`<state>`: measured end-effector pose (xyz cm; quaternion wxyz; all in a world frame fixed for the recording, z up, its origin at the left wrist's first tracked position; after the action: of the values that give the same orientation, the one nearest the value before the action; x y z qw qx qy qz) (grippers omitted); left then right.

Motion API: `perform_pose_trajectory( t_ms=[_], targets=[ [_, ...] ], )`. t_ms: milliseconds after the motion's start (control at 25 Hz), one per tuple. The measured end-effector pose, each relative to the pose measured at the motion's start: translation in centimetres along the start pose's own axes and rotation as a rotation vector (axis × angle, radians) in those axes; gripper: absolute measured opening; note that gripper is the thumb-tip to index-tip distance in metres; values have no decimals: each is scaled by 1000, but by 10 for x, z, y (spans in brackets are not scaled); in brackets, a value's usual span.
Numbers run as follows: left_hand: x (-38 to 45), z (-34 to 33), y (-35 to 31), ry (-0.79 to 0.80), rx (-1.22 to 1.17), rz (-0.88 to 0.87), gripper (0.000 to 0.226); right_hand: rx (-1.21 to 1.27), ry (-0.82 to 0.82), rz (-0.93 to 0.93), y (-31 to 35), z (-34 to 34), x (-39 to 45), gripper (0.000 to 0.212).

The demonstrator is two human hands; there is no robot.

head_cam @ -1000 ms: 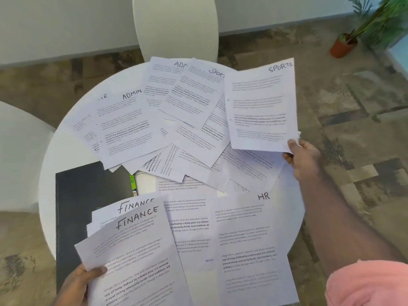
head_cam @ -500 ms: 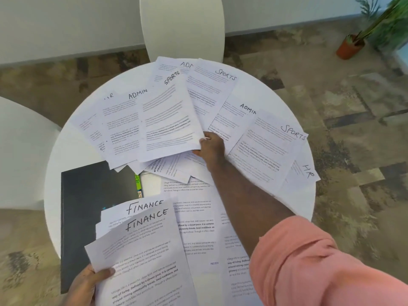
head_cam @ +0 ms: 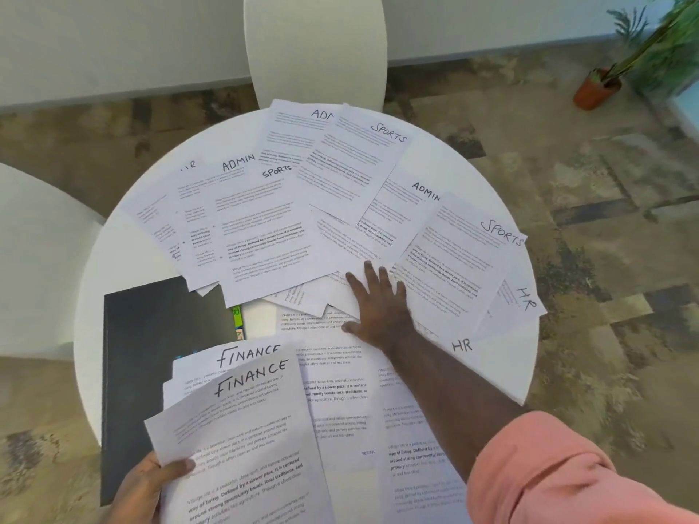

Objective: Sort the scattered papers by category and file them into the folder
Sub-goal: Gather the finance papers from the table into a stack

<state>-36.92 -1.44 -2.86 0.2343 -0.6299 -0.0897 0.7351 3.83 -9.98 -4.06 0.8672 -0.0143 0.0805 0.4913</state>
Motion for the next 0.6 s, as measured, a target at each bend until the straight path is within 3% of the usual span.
perform_pose_trajectory(
  t_ms=[240, 440, 600],
  targets=[
    [-1, -3, 2, 14, -27, 2, 55, -33, -64, 71, -7, 6, 19, 53],
    [-1, 0, 3, -11, 16, 0, 57, 47, -24, 12, -15, 16, 38, 46],
    [-1, -2, 0, -9, 39, -14, 55, 146, 19, 75, -9, 14, 37, 48]
  ],
)
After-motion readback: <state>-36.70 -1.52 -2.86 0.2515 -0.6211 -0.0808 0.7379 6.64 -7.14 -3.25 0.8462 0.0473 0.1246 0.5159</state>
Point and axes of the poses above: each hand's wrist, its own x-axis towards the middle knuckle, its own z-axis out of the back of the hand, y = z × x, the point moved 1 cm from there along x, towards the middle knuckle, and after that the axes turned 13 degrees about -y, right-handed, at the moved point
